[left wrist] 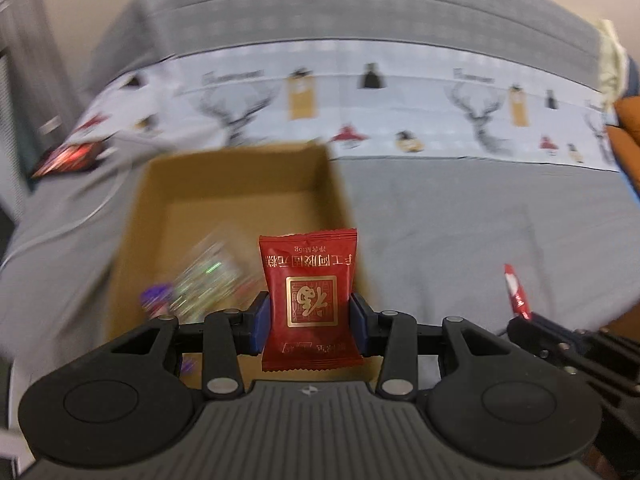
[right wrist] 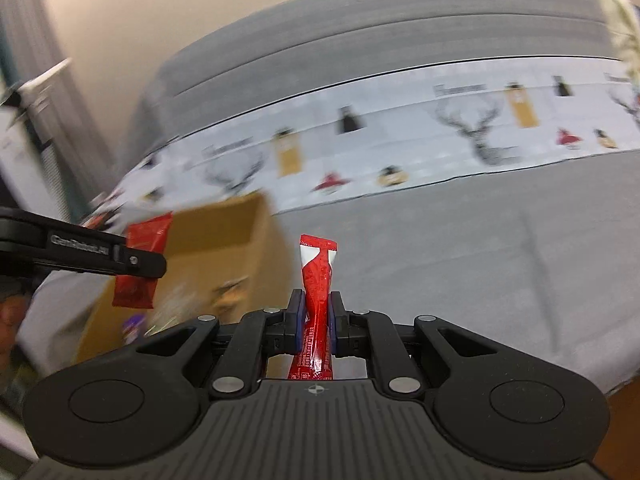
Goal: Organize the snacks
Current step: 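Carry the red square packet and red strip over the box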
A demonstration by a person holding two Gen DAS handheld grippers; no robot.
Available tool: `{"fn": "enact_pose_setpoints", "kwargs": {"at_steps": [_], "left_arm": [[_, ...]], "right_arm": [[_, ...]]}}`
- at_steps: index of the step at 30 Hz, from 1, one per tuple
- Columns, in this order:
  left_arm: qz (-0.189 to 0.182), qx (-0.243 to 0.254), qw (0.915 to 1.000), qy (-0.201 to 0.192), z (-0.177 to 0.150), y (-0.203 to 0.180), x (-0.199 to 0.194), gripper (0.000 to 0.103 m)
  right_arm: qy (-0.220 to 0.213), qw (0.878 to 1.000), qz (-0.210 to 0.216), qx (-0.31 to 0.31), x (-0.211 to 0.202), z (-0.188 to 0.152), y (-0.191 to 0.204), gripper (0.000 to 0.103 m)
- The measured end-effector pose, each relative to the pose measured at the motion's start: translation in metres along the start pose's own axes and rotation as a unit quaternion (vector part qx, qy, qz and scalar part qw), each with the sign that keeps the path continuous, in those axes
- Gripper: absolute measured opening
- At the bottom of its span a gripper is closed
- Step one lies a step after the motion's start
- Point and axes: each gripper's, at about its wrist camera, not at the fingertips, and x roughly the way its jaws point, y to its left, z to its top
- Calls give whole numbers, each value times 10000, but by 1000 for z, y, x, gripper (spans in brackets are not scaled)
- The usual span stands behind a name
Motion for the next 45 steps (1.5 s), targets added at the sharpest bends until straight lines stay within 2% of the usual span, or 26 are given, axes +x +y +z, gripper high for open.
{"fn": "enact_pose_setpoints", "kwargs": {"at_steps": [6, 13, 23, 45], "left_arm": [[430, -403, 9983, -41, -56, 55, -32, 45], [429, -575, 9973, -144, -88, 78, -52, 46], [298, -579, 9975, -287, -96, 79, -59, 46], [245, -568, 9981, 33, -89, 84, -31, 46]], "right_arm": [[317, 9967, 633, -395, -15, -28, 63, 13], [446, 9938, 747, -699, -27, -40, 98, 13], [409, 9916, 628, -1051, -37, -49, 118, 13], [683, 9885, 519, -1247, -14, -49, 127, 13]]}}
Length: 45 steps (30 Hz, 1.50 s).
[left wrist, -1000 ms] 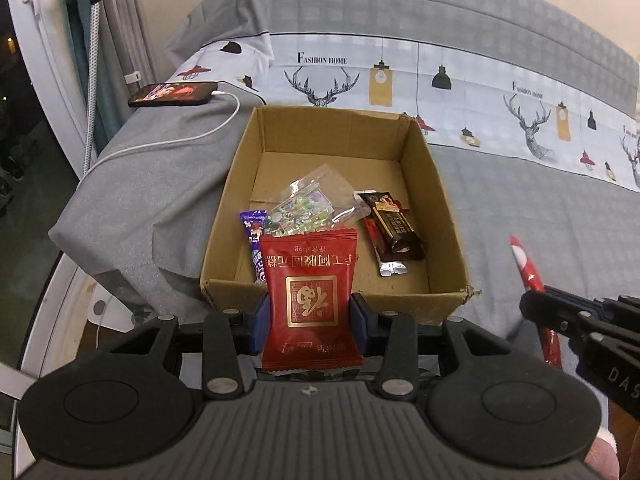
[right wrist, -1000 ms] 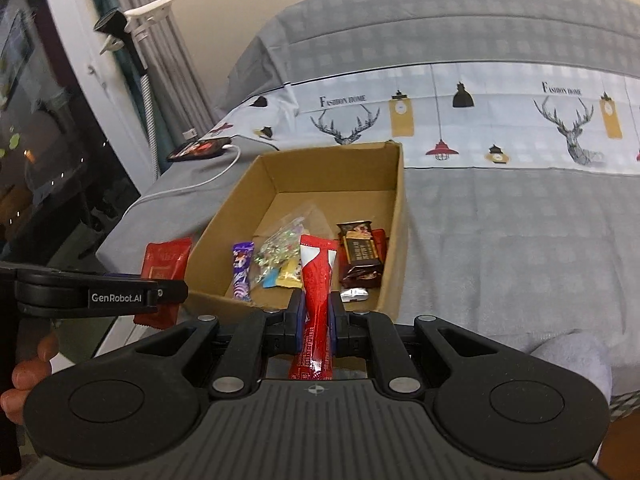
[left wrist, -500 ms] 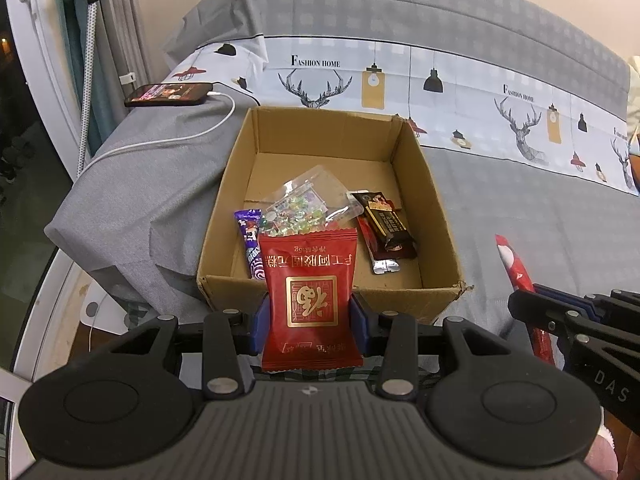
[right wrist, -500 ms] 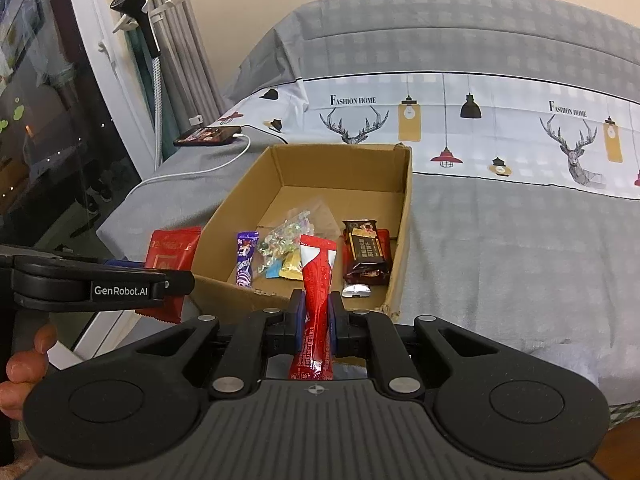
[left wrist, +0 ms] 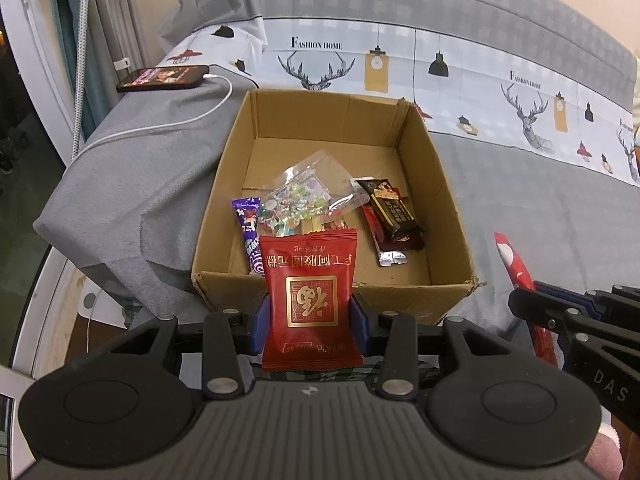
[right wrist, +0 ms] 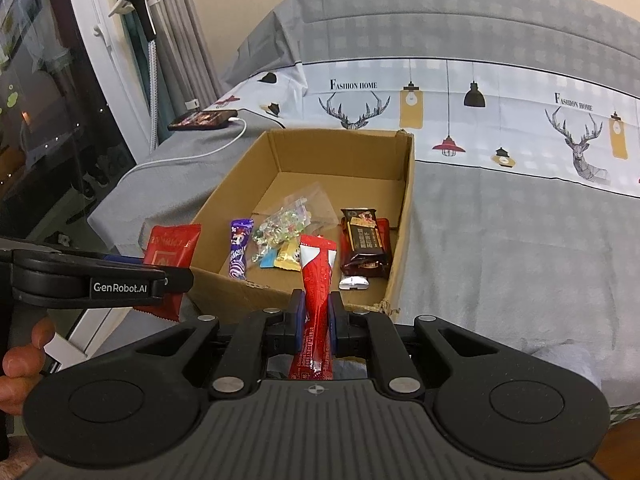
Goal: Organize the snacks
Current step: 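Carry the red square packet and red strip over the box, then open the left tool into the box while the right tool releases the red strip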
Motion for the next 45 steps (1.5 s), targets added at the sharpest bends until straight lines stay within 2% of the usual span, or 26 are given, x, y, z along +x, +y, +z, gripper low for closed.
{"fn": "enact_pose_setpoints", "kwargs": {"at_steps": [9, 17, 26, 35, 36, 38, 39, 40, 41, 42, 43, 44, 45], "left_arm": [[36, 36, 9999, 154, 21, 3, 23, 46], [98, -59, 9997, 230, 58, 14, 50, 46], [149, -4, 9990, 428, 101, 17, 98, 47], [177, 77, 9971, 742, 123, 18, 152, 48], [189, 71, 9970, 752, 124, 18, 157, 52], [221, 50, 9967, 784, 128, 20, 167, 72], [248, -2, 9966, 788, 131, 21, 170, 92], [267, -80, 9968, 747, 133, 24, 170, 102], [267, -151, 9973, 663, 135, 26, 168, 103], [281, -194, 9977, 581, 137, 28, 165, 102], [312, -205, 9979, 521, 137, 30, 160, 103], [334, -190, 9979, 514, 137, 30, 156, 103], [359, -175, 9978, 532, 136, 30, 153, 103]], "right_arm": [[88, 9998, -148, -55, 24, 15, -7, 13], [207, 9997, -118, 51, 57, 37, -15, 13], [263, 9995, -118, 123, 112, 71, -24, 13], [431, 9988, -105, 194, 171, 94, -36, 14], [443, 9987, -110, 206, 175, 95, -38, 14], [461, 9986, -142, 238, 185, 98, -40, 16], [464, 9984, -144, 281, 190, 99, -42, 17], [457, 9983, -111, 331, 194, 101, -42, 21], [449, 9983, -69, 376, 199, 103, -44, 22], [458, 9982, -47, 396, 202, 105, -45, 27], [468, 9980, -71, 423, 205, 107, -47, 48], [418, 9979, -155, 477, 204, 110, -47, 65], [307, 9976, -300, 542, 202, 111, -48, 70]]}}
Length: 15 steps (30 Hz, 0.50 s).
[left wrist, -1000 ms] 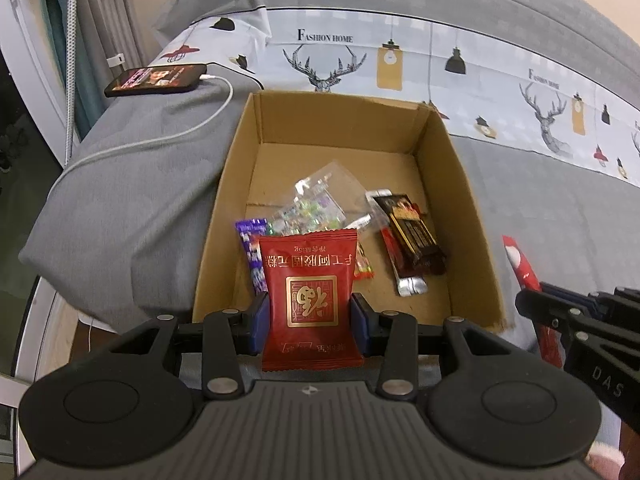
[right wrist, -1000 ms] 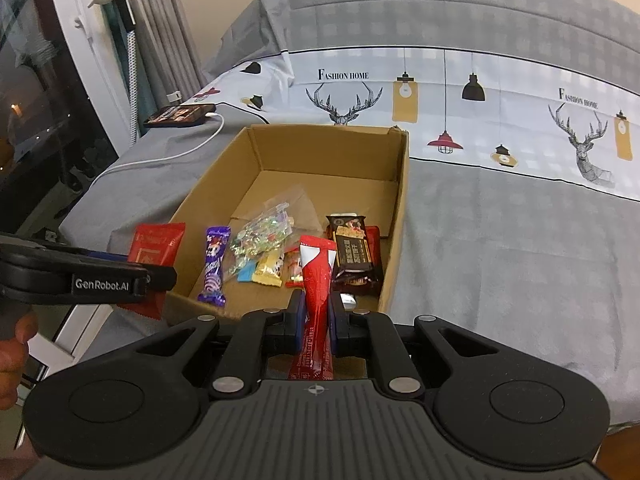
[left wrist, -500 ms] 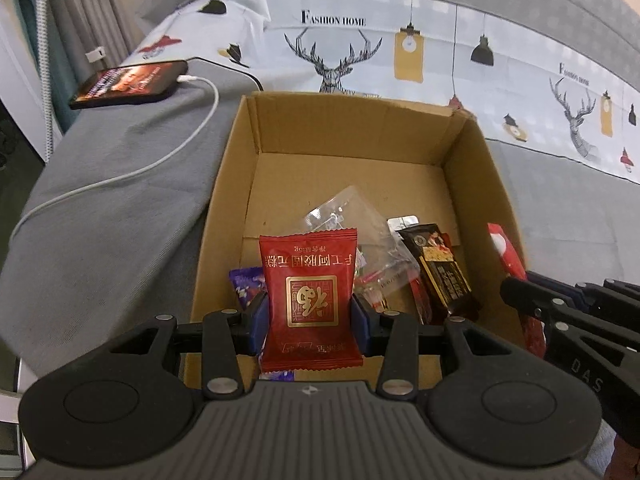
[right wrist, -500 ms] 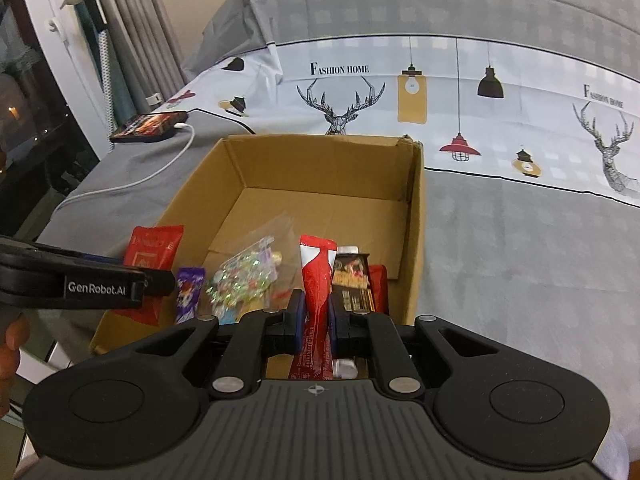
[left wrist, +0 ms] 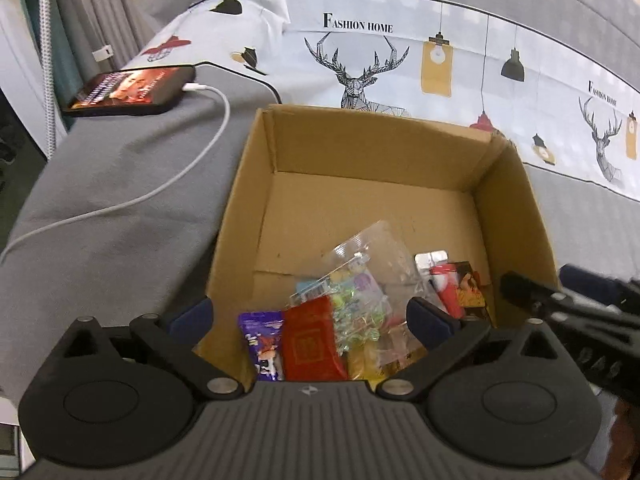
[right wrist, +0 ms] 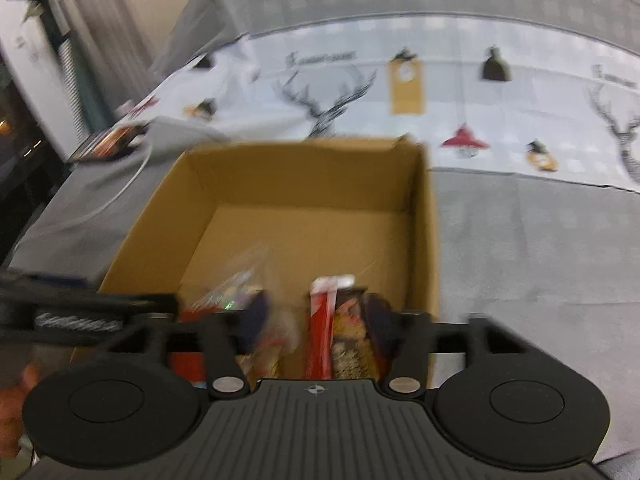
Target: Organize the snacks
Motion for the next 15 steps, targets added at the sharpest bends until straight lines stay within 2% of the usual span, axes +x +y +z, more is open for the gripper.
{"fn": "enact_pose_setpoints", "kwargs": {"at_steps": [3, 5, 9, 15], "left_arm": [[84, -1, 9999, 78, -13, 0, -12, 103], [181, 1, 9998, 28, -28, 0, -23, 102], [75, 85, 9999, 36, -60, -1, -47, 102], [147, 108, 9998, -94, -109, -1, -79, 103]], "right_arm": [[-70, 10000, -13, 23, -14, -2, -2, 79], [-74, 9999, -63, -27, -27, -11, -2, 91], [-50, 9994, -157, -304, -58, -42, 12, 97], [-216, 9971, -203, -708, -102, -91, 35, 102]]}}
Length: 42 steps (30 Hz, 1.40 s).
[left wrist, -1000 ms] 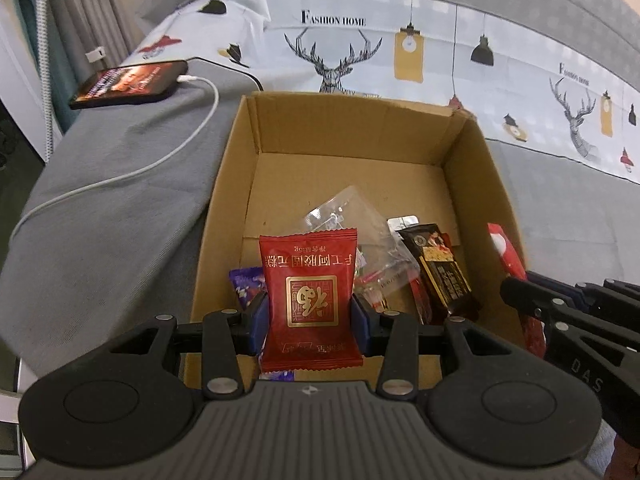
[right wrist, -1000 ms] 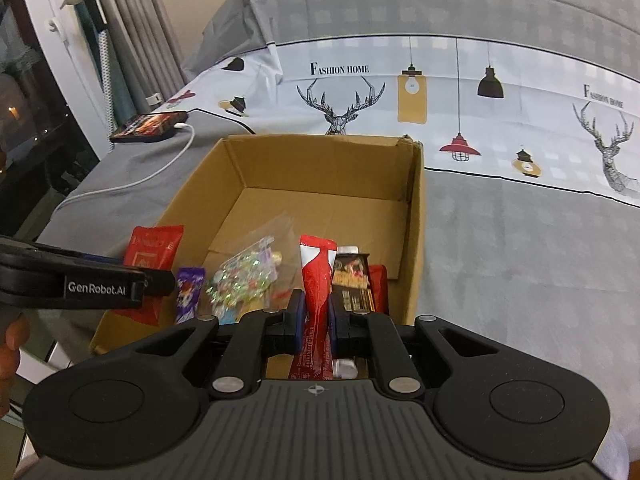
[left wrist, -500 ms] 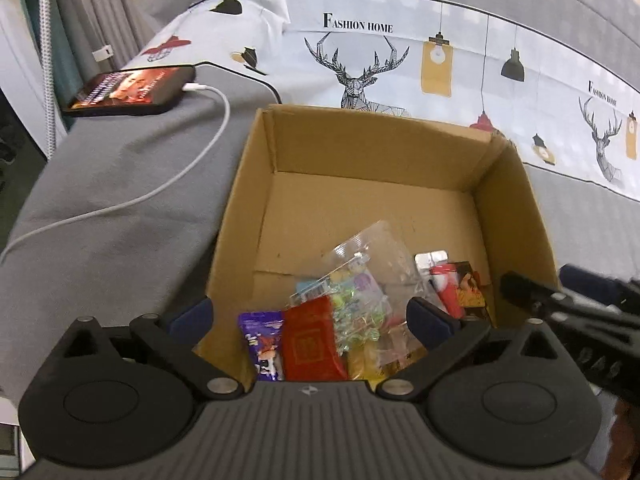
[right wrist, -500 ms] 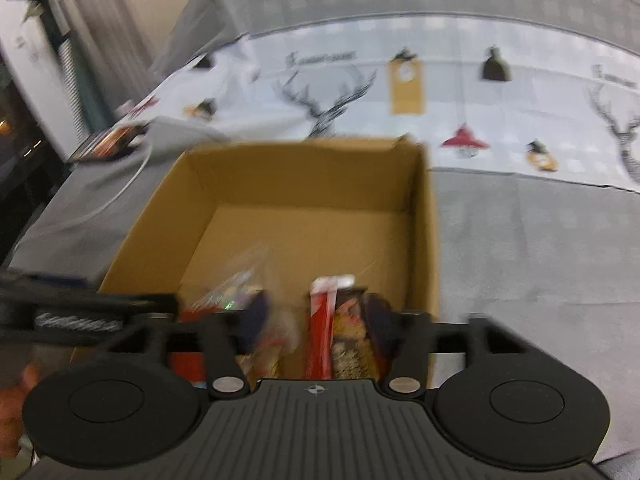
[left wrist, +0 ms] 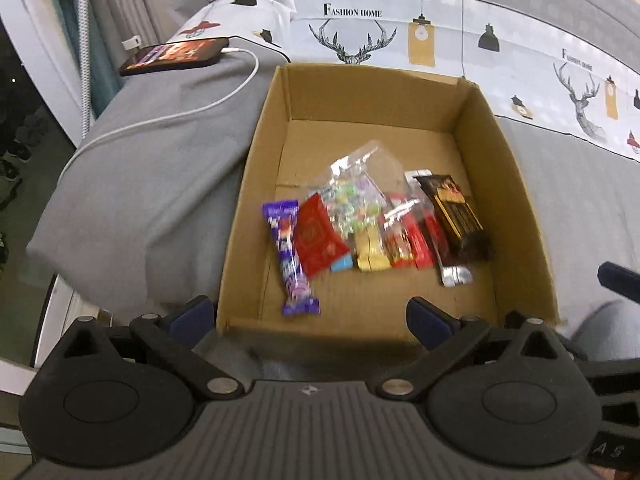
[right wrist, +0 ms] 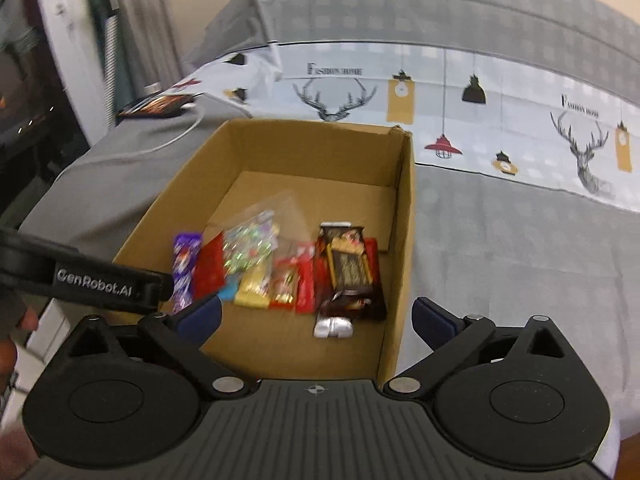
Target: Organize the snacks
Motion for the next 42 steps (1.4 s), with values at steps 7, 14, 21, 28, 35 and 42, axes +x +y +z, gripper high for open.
{"fn": "enact_pose_setpoints", "kwargs": {"at_steps": [7, 14, 21, 28, 35, 42], "left_arm": [[-138, -419, 9989, -177, -32, 5, -29, 103], [-12, -395, 9987, -332, -45, 4, -48, 103], [321, -368, 9972, -569, -51, 3, -60, 103], [394, -66, 9969, -679, -54, -5, -63, 103], [431, -111, 9969, -646, -54, -3, -63, 103], [422, -107, 9967, -679, -54, -4, -65, 103]], "right_arm": [[-330, 9989, -93, -308, -40, -21, 12, 102], [-547, 9971, -101, -524, -66, -33, 21, 102], [-773, 9950, -178, -602, -84, -39, 24, 102], [-893, 9944, -245, -515, -92, -42, 20, 102], [-957, 9939, -299, -469, -97, -45, 19, 103], [-959, 9937, -290, -497, -97, -45, 20, 103]]}}
